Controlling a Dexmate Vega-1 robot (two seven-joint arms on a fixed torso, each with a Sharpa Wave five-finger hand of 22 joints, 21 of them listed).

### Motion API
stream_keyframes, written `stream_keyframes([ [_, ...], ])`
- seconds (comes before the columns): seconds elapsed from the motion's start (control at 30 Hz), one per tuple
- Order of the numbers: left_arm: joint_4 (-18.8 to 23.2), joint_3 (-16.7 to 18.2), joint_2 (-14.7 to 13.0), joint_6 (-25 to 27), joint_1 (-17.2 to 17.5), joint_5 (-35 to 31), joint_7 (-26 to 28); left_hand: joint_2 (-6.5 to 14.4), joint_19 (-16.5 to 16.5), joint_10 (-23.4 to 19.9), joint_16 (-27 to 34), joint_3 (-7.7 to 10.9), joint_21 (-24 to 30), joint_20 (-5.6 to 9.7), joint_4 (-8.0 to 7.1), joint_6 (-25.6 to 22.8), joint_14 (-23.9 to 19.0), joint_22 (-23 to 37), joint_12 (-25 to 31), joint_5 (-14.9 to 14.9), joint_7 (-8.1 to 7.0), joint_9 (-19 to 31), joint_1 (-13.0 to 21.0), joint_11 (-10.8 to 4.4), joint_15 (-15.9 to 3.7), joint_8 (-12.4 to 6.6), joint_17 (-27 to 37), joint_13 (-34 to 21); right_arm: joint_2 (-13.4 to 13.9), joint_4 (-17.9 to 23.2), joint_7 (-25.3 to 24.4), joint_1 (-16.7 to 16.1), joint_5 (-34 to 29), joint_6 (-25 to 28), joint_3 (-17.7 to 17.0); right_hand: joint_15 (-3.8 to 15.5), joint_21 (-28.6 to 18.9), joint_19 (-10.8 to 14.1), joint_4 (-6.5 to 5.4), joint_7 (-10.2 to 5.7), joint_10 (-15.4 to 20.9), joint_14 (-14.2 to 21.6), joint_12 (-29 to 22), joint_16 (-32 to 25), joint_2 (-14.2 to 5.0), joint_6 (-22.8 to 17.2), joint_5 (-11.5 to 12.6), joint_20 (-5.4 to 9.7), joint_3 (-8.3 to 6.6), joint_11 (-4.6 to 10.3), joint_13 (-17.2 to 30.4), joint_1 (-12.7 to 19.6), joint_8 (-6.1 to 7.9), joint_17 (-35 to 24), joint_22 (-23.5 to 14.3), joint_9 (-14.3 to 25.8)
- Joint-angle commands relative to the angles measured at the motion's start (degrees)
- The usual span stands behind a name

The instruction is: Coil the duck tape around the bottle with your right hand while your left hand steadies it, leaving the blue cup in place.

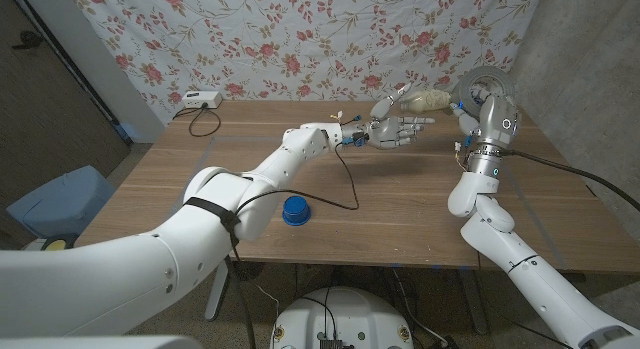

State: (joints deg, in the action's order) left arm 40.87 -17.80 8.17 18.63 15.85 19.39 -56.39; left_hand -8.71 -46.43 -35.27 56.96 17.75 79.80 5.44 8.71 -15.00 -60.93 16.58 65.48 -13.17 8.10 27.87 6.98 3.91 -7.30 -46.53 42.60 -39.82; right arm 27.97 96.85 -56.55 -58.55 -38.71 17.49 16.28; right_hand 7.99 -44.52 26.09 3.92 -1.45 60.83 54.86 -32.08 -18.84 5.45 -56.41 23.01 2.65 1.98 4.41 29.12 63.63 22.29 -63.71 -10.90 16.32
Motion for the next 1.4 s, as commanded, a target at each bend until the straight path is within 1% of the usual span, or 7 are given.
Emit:
stream_keyframes([
  [0.03,19.1,-7.7,-9.0,-0.9,6.5,0.6,10.3,0.3,1.8,2.4,-2.6,0.8,-1.3,1.09,0.06,1.3,2.6,-1.2,-1.9,-0.1,2.51,-0.2,2.0,0.26,1.68,1.34,-3.2,1.1,-0.6,-0.7,-0.7,0.9,0.0,-0.3,-0.5,5.18,-0.3,-0.2,0.14,-6.43,4.4,0.4,0.1,0.2,-13.3,-6.8,0.4,1.31,-0.29,3.79,0.2,13.0,0.2,-0.2,-0.1,0.2],
  [0.3,29.7,-9.2,-15.4,-1.9,10.6,-0.8,21.4,1.4,11.3,10.1,-11.1,1.31,-8.1,-7.51,-1.5,5.8,12.1,-6.1,-7.6,1.2,1.68,-5.0,1.8,2.09,5.88,9.25,-11.9,5.5,-0.7,-1.1,-0.7,1.4,0.1,-0.5,-0.6,5.13,-0.4,-0.3,0.16,-6.42,4.4,0.5,0.3,0.3,-13.25,-6.9,0.4,1.35,-0.27,3.84,0.2,12.9,0.12,-0.3,0.0,0.0],
  [0.4,33.6,-10.1,-17.9,-3.6,12.1,-2.8,26.0,2.3,21.6,16.6,-17.8,1.52,-13.9,-13.11,-2.05,10.0,22.8,-6.2,-12.9,1.6,-0.81,-9.0,1.3,3.53,8.88,15.77,-16.8,10.0,-0.6,-1.3,-0.5,1.6,0.2,-0.7,-0.5,5.16,-0.5,-0.2,0.16,-6.45,4.5,0.5,0.3,0.4,-13.28,-6.8,0.4,1.33,-0.28,3.77,0.3,12.9,0.17,-0.3,0.0,0.1],
  [0.53,37.7,-10.7,-20.5,-5.9,14.2,-5.1,32.2,3.0,29.9,21.4,-22.9,1.82,-19.1,-16.11,-2.05,12.8,31.4,-6.3,-17.2,1.9,-3.12,-12.3,1.5,3.53,11.22,20.07,-20.0,13.1,-0.7,-1.5,-0.2,1.8,0.4,-1.0,-0.4,5.19,-0.6,-0.2,0.22,-6.4,4.5,0.5,0.3,0.4,-13.22,-6.9,0.4,1.26,-0.28,3.75,0.3,13.0,0.16,-0.4,0.0,0.1],
  [0.73,41.8,-11.9,-23.8,-9.8,16.6,-9.7,40.7,4.5,42.2,28.7,-30.4,2.64,-27.7,-17.58,-1.75,14.0,44.9,-6.3,-24.9,2.3,-5.82,-16.0,2.4,3.59,14.14,23.66,-24.4,17.2,-1.1,-2.1,-0.2,2.2,0.8,-1.1,-0.3,5.18,-0.7,-0.3,0.24,-6.47,4.5,0.5,0.3,0.6,-13.25,-6.8,0.4,1.26,-0.29,3.78,0.5,13.0,0.15,-0.5,0.0,0.2],
  [1.13,48.2,-13.5,-29.5,-14.8,20.2,-20.3,54.5,5.3,53.1,39.9,-37.6,2.39,-37.3,-17.65,-1.62,20.9,59.3,-6.2,-36.1,2.2,-10.67,-17.2,2.8,2.97,16.49,30.83,-29.1,22.6,0.2,-0.2,3.6,0.9,1.4,-0.3,-0.4,5.21,-0.9,-0.3,0.29,-6.5,4.5,0.5,0.5,0.7,-13.28,-6.8,0.4,1.29,-0.32,3.82,0.5,13.0,0.12,-0.6,0.0,0.2],
  [1.4,50.9,-13.4,-31.7,-16.0,21.2,-21.9,56.1,5.7,57.1,45.4,-40.5,2.1,-41.1,-17.64,-1.73,24.4,64.9,-6.1,-40.9,2.0,-12.75,-17.4,2.7,2.41,16.87,34.12,-30.3,24.9,2.5,5.3,12.0,-1.7,1.7,4.4,-1.5,5.23,-1.1,-0.4,0.32,-6.5,4.4,0.5,0.6,0.8,-13.32,-6.7,0.4,1.2,-0.34,3.78,0.7,13.0,0.07,-0.7,0.0,0.2],
])
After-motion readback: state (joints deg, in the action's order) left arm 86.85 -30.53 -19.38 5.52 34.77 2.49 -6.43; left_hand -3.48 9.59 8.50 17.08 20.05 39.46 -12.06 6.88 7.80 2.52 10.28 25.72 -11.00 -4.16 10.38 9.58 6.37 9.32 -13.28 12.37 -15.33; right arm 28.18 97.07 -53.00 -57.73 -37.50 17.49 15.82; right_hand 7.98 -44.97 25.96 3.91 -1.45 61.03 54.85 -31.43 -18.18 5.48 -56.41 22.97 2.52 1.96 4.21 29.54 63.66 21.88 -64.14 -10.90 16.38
